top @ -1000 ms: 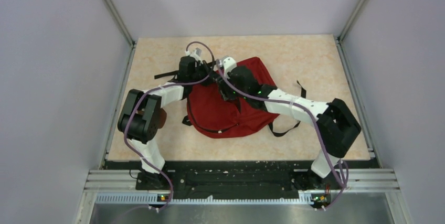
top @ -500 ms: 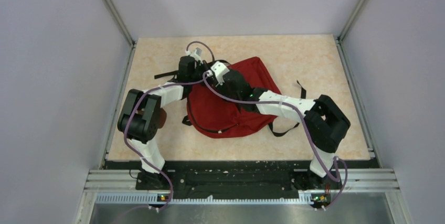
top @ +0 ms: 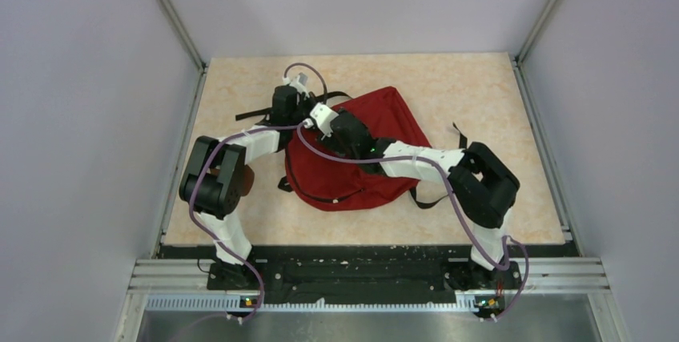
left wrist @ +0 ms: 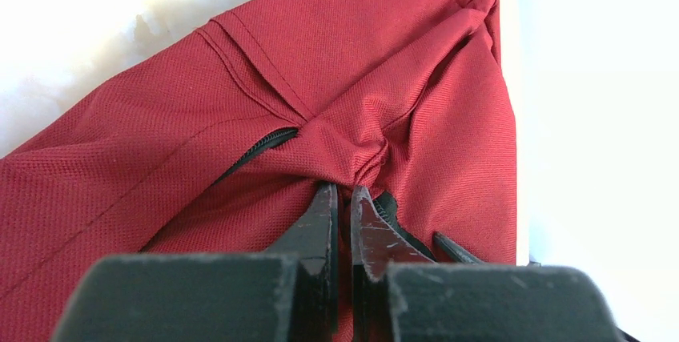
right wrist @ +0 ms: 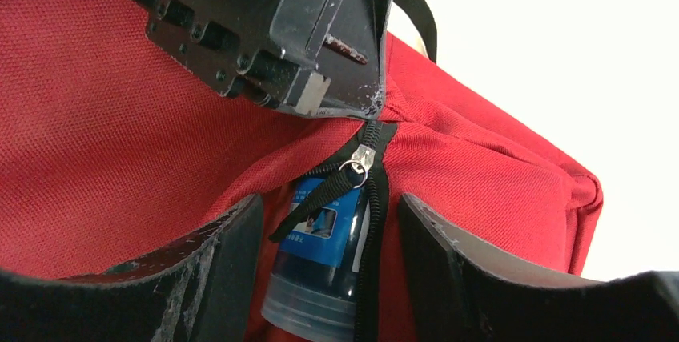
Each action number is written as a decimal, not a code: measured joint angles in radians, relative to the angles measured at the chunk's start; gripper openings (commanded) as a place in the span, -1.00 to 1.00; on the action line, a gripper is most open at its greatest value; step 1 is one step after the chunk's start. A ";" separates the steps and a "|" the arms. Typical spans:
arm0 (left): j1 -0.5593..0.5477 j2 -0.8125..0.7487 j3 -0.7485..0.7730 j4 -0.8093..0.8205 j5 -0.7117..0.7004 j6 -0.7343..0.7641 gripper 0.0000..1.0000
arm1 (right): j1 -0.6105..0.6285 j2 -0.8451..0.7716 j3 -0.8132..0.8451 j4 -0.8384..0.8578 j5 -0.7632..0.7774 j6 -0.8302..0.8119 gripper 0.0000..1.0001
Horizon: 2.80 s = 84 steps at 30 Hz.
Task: Pack the student bag
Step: Zip the student bag at the center of the board.
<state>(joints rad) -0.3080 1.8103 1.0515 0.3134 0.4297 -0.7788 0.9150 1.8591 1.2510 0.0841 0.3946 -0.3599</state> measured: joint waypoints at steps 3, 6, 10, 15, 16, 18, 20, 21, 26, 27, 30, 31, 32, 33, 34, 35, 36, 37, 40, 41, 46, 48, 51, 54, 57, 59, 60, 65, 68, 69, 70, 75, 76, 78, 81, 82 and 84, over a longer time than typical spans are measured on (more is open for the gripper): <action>0.003 0.000 0.000 0.000 0.000 0.000 -1.00 | 0.006 0.019 0.015 0.004 0.023 -0.023 0.06; 0.005 0.000 0.000 0.001 0.000 0.000 -1.00 | 0.012 0.045 0.040 0.016 0.072 -0.047 -0.25; 0.006 0.000 0.000 0.001 0.000 0.000 -1.00 | 0.016 0.072 0.069 0.040 0.129 -0.080 -0.73; 0.007 0.000 0.000 0.002 -0.001 0.000 -1.00 | 0.018 0.084 0.089 0.042 0.175 -0.090 -1.00; 0.007 0.000 0.000 0.002 -0.001 0.000 -1.00 | 0.018 0.084 0.092 0.041 0.180 -0.088 -1.00; 0.006 0.000 0.000 0.003 -0.001 -0.001 -1.00 | 0.019 0.083 0.092 0.037 0.183 -0.074 -1.00; 0.006 0.000 0.000 0.003 0.000 -0.001 -1.00 | 0.019 0.079 0.092 0.022 0.182 -0.051 -1.00; 0.006 0.000 0.000 0.003 0.000 -0.002 -1.00 | 0.019 0.075 0.093 0.013 0.180 -0.037 -1.00; 0.006 -0.003 -0.001 0.004 0.004 -0.014 -1.00 | 0.017 0.045 0.145 -0.140 0.136 0.059 -1.00; 0.006 -0.004 -0.002 0.006 0.006 -0.016 -1.00 | 0.017 0.042 0.160 -0.172 0.125 0.079 -1.00; 0.006 -0.013 -0.014 0.014 0.016 -0.027 -1.00 | 0.012 0.027 0.183 -0.257 0.085 0.143 -1.00; 0.006 -0.015 -0.016 0.016 0.020 -0.029 -1.00 | 0.010 0.022 0.183 -0.277 0.072 0.161 -1.00; 0.006 -0.017 -0.018 0.018 0.024 -0.031 -1.00 | 0.007 0.016 0.183 -0.296 0.059 0.180 -1.00; 0.005 -0.019 -0.020 0.018 0.027 -0.032 -1.00 | 0.005 0.011 0.183 -0.315 0.047 0.198 -1.00; 0.003 -0.020 -0.024 0.020 0.030 -0.035 -1.00 | 0.003 0.006 0.184 -0.332 0.037 0.216 -1.00; 0.002 -0.021 -0.026 0.022 0.033 -0.035 -1.00 | 0.002 0.002 0.184 -0.346 0.028 0.231 -1.00; 0.001 -0.022 -0.027 0.023 0.037 -0.037 -1.00 | 0.000 -0.001 0.184 -0.357 0.021 0.245 -1.00; 0.001 -0.022 -0.027 0.023 0.041 -0.039 -1.00 | 0.000 -0.004 0.184 -0.368 0.014 0.257 -1.00; 0.000 -0.022 -0.027 0.024 0.058 -0.043 -1.00 | -0.004 -0.019 0.183 -0.393 -0.006 0.290 -1.00; 0.000 -0.023 -0.027 0.024 0.064 -0.046 -1.00 | -0.005 -0.024 0.183 -0.400 -0.010 0.300 -1.00; 0.000 -0.039 -0.031 0.024 0.088 -0.060 -0.53 | -0.008 -0.056 0.177 -0.426 -0.023 0.340 -1.00; 0.000 -0.053 -0.038 0.024 0.087 -0.060 -0.29 | -0.008 -0.064 0.176 -0.434 -0.023 0.346 -1.00; 0.003 -0.092 -0.057 0.023 0.051 -0.058 -0.06 | -0.008 -0.069 0.176 -0.452 -0.024 0.354 -1.00; 0.007 -0.143 -0.061 0.015 0.019 -0.048 0.10 | -0.006 -0.071 0.175 -0.461 -0.031 0.361 -1.00; 0.011 -0.196 -0.061 0.015 0.002 -0.031 0.14 | -0.002 -0.071 0.169 -0.465 -0.040 0.365 -1.00; 0.011 -0.207 -0.050 -0.002 -0.002 -0.015 0.16 | -0.001 -0.071 0.169 -0.467 -0.047 0.366 -1.00; 0.010 -0.204 -0.037 -0.026 -0.004 -0.003 0.17 | -0.001 -0.071 0.169 -0.467 -0.050 0.369 -0.99; -0.008 -0.164 0.045 -0.179 -0.019 0.061 0.23 | -0.001 -0.071 0.169 -0.467 -0.059 0.372 -0.99; -0.026 -0.123 0.115 -0.301 -0.027 0.113 0.28 | -0.001 -0.071 0.169 -0.467 -0.060 0.376 -0.99; -0.028 -0.113 0.130 -0.325 -0.028 0.125 0.31 | -0.001 -0.071 0.169 -0.466 -0.059 0.379 -0.98; -0.031 -0.101 0.146 -0.354 -0.027 0.137 0.32 | -0.001 -0.071 0.169 -0.466 -0.060 0.380 -0.98; -0.037 -0.038 0.191 -0.449 -0.021 0.179 0.30 | -0.001 -0.071 0.160 -0.441 -0.058 0.383 -0.95; -0.040 -0.021 0.199 -0.461 -0.017 0.184 0.24 | -0.001 -0.072 0.156 -0.430 -0.057 0.383 -0.94; -0.048 0.006 0.209 -0.479 -0.012 0.193 -0.03 | -0.001 -0.072 0.152 -0.414 -0.056 0.383 -0.88; -0.058 0.033 0.211 -0.492 0.002 0.200 -0.54 | -0.001 -0.072 0.148 -0.399 -0.056 0.384 -0.80; -0.061 0.036 0.212 -0.492 0.000 0.194 -0.67 | 0.000 -0.072 0.148 -0.397 -0.056 0.384 -0.80; -0.061 0.037 0.212 -0.483 -0.005 0.191 -0.87 | 0.003 -0.072 0.148 -0.389 -0.056 0.384 -0.80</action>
<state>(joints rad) -0.3695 1.8469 1.2633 -0.1696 0.4252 -0.5877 0.9184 1.7874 1.3987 -0.3050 0.3382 0.0238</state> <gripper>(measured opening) 0.198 0.099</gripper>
